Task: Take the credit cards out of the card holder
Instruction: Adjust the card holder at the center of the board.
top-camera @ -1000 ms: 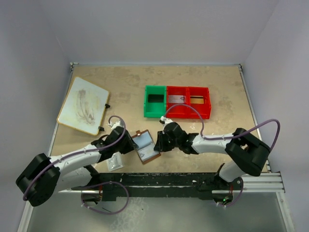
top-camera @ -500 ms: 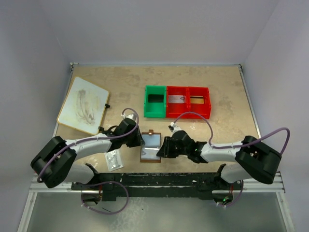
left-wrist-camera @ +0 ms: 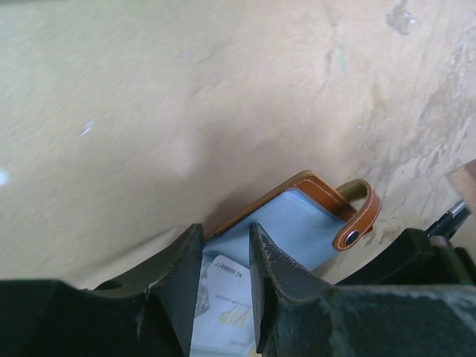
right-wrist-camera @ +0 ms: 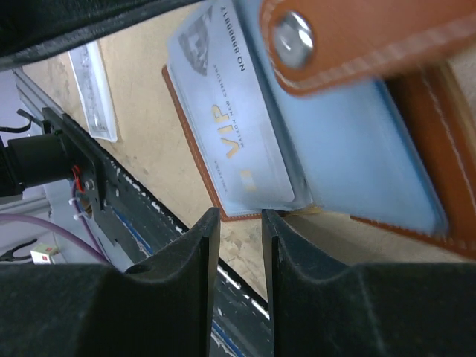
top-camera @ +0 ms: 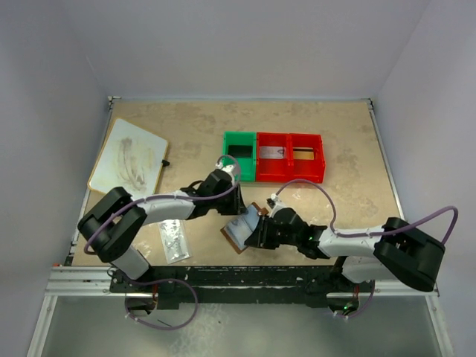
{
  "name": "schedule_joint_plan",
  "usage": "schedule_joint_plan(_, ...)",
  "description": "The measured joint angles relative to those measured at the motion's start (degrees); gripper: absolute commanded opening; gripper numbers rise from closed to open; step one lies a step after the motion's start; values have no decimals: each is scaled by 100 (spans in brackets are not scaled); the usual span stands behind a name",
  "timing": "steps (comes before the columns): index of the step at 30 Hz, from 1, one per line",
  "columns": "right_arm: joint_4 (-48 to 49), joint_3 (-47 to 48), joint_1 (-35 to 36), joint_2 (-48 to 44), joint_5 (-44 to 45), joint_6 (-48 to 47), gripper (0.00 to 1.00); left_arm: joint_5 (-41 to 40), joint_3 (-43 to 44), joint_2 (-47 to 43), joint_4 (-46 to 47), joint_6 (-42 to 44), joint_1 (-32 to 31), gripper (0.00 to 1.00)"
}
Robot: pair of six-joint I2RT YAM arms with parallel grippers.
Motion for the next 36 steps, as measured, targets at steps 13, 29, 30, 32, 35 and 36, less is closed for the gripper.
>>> schedule_joint_plan(13, -782, -105, 11, -1196, 330, 68, 36, -927, 1056, 302, -1080, 470, -195, 43)
schedule_joint_plan(29, -1563, 1438, -1093, -378, 289, -1685, 39, -2033, -1119, -3104, -1532, -802, -192, 55)
schedule_joint_plan(30, -1532, 1537, -1143, -197, 160, -1797, 39, -2028, -1231, -3204, -1561, -903, -192, 55)
schedule_joint_plan(32, -1434, 1759, -1158, 225, -149, -2044, 37, -1989, -1349, -3333, -1578, -1064, -192, 53)
schedule_joint_plan(35, -1320, 1943, -1147, 688, -511, -2315, 37, -1867, -1399, -3401, -1502, -1237, -197, 52)
schedule_joint_plan(36, -1300, 1956, -1147, 774, -601, -2369, 37, -1823, -1408, -3399, -1469, -1270, -208, 53)
